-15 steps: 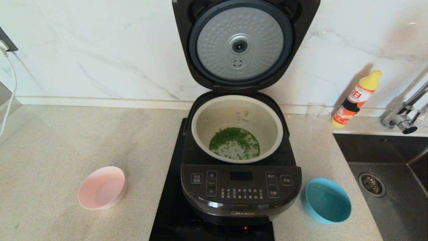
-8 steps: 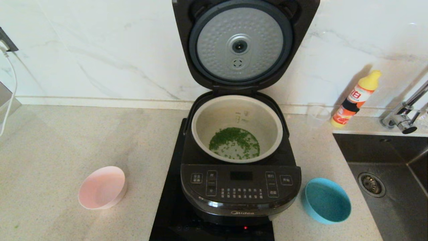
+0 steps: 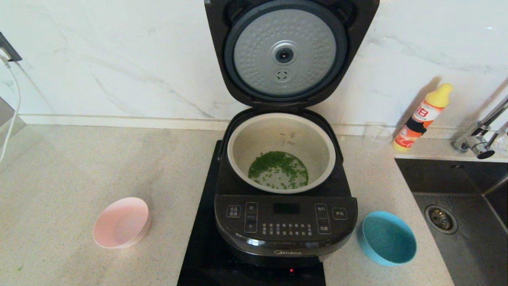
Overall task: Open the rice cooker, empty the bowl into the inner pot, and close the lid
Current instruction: Close the rice cooker
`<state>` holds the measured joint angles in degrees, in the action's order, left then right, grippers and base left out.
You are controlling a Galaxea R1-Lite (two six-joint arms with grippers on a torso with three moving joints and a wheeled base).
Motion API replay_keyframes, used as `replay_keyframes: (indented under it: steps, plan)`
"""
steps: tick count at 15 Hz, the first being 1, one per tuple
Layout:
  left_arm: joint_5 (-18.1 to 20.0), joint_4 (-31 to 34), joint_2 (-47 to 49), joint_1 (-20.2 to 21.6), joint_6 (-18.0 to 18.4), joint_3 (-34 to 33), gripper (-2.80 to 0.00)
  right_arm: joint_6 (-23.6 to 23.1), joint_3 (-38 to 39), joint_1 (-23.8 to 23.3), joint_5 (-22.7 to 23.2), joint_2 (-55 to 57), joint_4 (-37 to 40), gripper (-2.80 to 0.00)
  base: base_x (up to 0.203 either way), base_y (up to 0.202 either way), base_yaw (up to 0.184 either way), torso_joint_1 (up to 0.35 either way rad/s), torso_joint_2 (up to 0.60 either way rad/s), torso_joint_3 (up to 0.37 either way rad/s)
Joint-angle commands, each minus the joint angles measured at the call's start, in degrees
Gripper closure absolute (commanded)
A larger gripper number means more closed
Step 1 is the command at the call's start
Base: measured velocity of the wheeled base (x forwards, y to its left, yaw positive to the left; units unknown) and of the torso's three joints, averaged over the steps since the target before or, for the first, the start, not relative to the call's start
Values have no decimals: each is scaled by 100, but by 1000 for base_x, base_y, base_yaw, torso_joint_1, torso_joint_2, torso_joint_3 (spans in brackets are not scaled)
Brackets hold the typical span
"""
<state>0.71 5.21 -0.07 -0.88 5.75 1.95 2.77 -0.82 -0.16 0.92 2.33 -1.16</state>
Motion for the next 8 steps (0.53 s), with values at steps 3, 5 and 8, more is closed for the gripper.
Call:
replay_keyframes:
  steps: [3, 5, 8]
  plan:
    - [0, 7, -1, 0, 1, -2, 0, 123, 55, 7, -134, -233, -34, 0, 0, 0, 0, 0, 0, 0]
    - [-9, -1, -1, 0, 6, -2, 0, -375, 62, 4, -120, -233, -1, 0, 0, 0, 0, 0, 0, 0]
    - [-9, -2, -1, 0, -4, -2, 0, -1008, 29, 7, 205, -217, 280, 0, 0, 0, 0, 0, 0, 0]
